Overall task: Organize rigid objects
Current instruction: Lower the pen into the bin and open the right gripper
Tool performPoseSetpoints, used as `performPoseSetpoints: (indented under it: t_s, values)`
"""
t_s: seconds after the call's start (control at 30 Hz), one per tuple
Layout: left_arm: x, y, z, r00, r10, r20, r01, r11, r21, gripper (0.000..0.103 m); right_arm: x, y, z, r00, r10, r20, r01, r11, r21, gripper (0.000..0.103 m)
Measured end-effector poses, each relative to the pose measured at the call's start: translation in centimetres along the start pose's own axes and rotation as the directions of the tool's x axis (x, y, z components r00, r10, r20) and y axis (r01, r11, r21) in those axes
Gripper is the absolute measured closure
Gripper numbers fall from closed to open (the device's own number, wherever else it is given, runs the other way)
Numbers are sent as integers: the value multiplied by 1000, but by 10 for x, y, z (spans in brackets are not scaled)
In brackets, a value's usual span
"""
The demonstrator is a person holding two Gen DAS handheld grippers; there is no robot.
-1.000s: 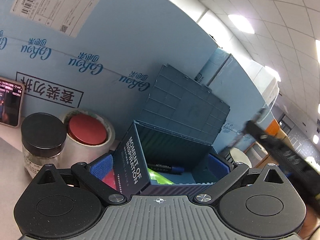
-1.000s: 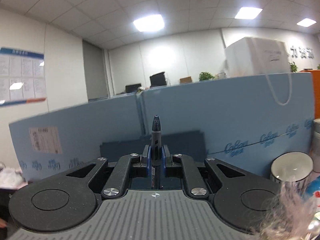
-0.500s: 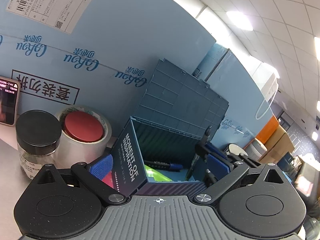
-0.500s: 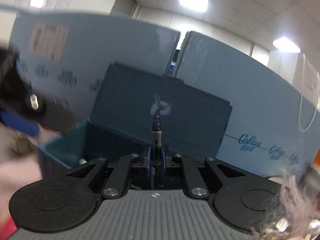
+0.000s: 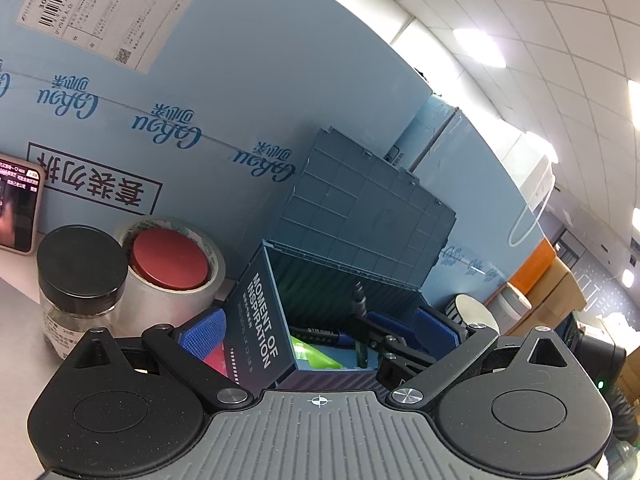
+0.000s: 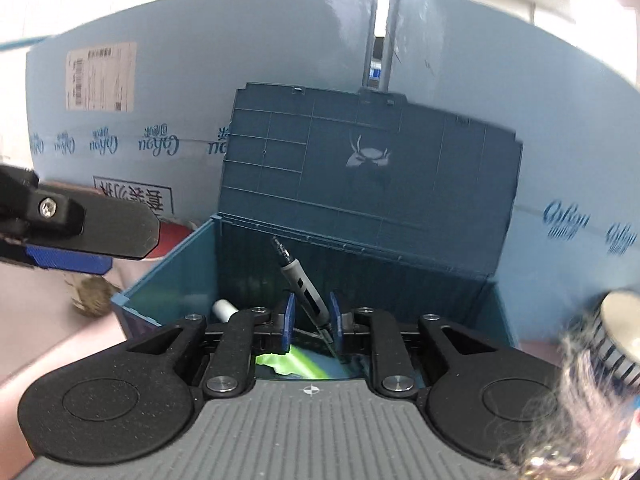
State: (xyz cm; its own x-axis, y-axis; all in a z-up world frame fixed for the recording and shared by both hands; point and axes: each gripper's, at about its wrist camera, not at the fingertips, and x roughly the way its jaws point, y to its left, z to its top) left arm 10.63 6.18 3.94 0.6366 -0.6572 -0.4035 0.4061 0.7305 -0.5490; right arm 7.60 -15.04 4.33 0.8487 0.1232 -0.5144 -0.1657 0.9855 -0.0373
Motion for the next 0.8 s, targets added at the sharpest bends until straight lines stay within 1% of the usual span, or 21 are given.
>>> performPoseSetpoints:
  t_s: [0.03,0.07,0.1,0.17,0.3,0.43,0.5,0.63,0.7,0.8]
  values:
    - [-1,0,0,1000,-1,3,1,1000,-2,2,-2,-2,0,1000,21,-7,-21,999,28,78]
    - [-1,1,1,1000,-1,5,1,1000,-4,2,-2,-4,0,999,39,-9,-39,998,54,65]
    - [-2,1,1,1000,0,7,1,1000,-7,2,-3,-5,-1,999,47,-8,-46,996,70,60]
    - [-3,1,1,1000,1,11,-1,1000,-10,2,-5,-4,-2,999,44,-4,-44,997,68,59]
    - [-6,0,1,1000,-4,23,4,1000,-11,2,-11,-9,-1,999,51,4,-51,992,115,43]
    - [-8,-2,1,999,-11,35,12,1000,-10,2,-23,-14,1,997,62,38,-68,982,174,37]
    - [-10,-4,1,999,-16,45,16,1000,-5,2,-31,-16,2,996,63,61,-74,978,193,31]
    - [-15,-9,2,997,-38,73,38,999,4,2,-41,-16,1,994,64,89,-83,968,237,27]
    - [-20,-11,2,994,-49,96,49,999,7,2,-43,-14,-2,993,64,97,-89,953,289,27]
    - [-28,-16,3,989,-59,132,58,998,18,2,-45,-13,-8,989,81,124,-123,912,391,27]
